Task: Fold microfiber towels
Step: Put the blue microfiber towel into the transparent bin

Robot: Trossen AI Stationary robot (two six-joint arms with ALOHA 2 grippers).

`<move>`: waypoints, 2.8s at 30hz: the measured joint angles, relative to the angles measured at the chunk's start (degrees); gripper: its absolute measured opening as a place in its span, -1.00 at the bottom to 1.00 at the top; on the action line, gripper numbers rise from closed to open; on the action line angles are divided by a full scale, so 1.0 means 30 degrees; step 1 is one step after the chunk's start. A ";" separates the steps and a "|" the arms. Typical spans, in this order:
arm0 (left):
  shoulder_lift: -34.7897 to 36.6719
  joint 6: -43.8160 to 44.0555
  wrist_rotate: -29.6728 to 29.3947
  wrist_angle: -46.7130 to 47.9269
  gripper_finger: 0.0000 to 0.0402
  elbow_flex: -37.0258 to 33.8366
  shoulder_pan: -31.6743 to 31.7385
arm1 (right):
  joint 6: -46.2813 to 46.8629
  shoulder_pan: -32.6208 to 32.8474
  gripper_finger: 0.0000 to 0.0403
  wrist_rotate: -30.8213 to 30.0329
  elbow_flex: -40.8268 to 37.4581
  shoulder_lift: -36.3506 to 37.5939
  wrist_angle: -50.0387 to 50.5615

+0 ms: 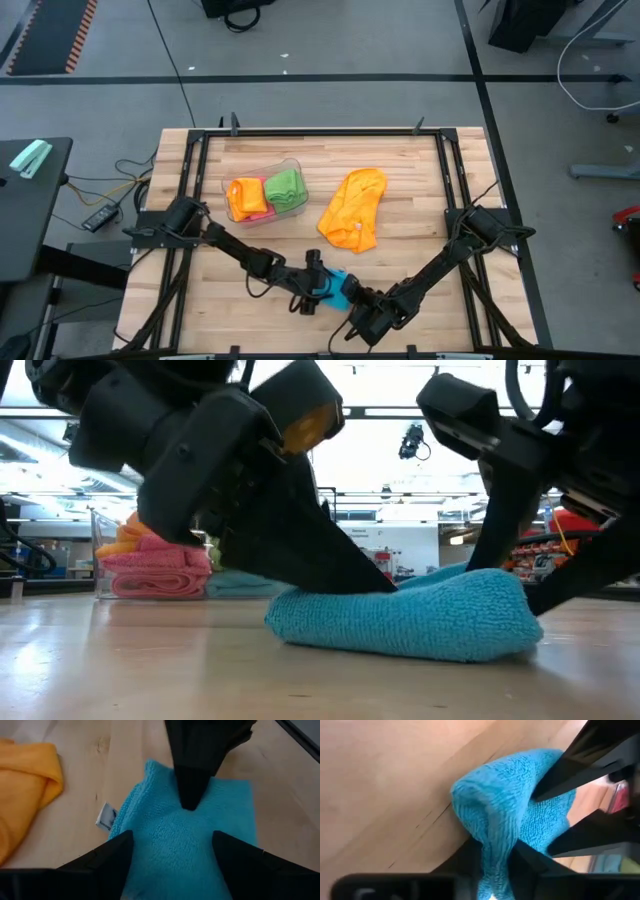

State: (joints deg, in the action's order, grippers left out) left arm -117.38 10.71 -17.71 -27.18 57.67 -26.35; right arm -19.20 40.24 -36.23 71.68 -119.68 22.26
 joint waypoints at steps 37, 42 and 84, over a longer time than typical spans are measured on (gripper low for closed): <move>0.1419 -0.8159 -0.7034 0.1086 0.40 0.0845 -0.2383 | 0.9946 -0.0688 -0.81 0.1559 0.0029 0.4120 0.0956; 0.1437 -0.8584 -0.7035 0.1221 0.40 0.0845 -0.2311 | 1.0236 -0.0688 -0.81 0.1261 0.0033 0.4430 0.1081; 1.5415 -0.1523 -0.8295 0.5359 -0.05 -0.9754 -0.3417 | 0.0785 -0.6892 -0.81 -0.2340 0.3853 0.4466 0.0230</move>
State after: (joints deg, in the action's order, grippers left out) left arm -71.13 6.14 -42.59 -11.10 28.41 -36.60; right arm -16.84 19.56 -43.24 83.24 -106.28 22.95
